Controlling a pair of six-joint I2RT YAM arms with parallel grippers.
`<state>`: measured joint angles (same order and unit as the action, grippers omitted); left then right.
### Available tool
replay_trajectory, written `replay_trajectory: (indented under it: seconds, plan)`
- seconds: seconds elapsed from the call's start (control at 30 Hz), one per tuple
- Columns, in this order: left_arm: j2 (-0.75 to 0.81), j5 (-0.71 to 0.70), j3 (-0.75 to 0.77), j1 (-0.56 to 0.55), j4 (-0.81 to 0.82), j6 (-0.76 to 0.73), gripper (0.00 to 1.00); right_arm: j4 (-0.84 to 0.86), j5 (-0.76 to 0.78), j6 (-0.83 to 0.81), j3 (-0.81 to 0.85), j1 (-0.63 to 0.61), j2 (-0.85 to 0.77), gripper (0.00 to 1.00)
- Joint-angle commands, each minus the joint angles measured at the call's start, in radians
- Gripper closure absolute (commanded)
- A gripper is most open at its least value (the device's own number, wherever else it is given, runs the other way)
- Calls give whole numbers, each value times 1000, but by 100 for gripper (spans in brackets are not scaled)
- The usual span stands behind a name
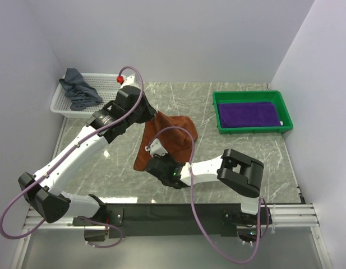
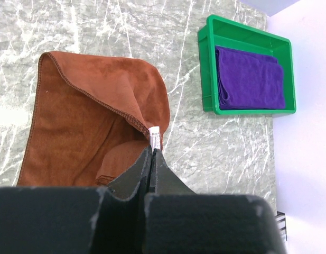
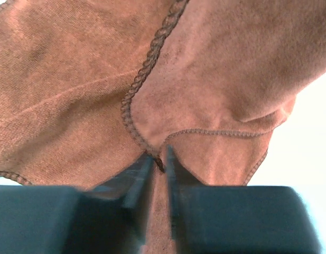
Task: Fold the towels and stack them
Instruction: Flatten out the crumpled towel
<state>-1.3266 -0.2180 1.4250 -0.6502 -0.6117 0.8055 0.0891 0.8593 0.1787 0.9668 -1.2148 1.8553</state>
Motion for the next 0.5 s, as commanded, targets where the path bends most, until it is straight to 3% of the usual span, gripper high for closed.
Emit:
replay_trajectory:
  seconds: [0.0, 0.07, 0.47]
  plan:
    - [-3, -23, 51, 3, 7, -9, 99, 96, 17, -11, -26, -3, -56, 89]
    - [0, -30, 52, 1, 3, -12, 99, 116, 0, -28, -62, 0, -77, 100]
    - [-3, -75, 15, 12, -11, -5, 100, 167, -227, -125, -235, 52, -301, 100]
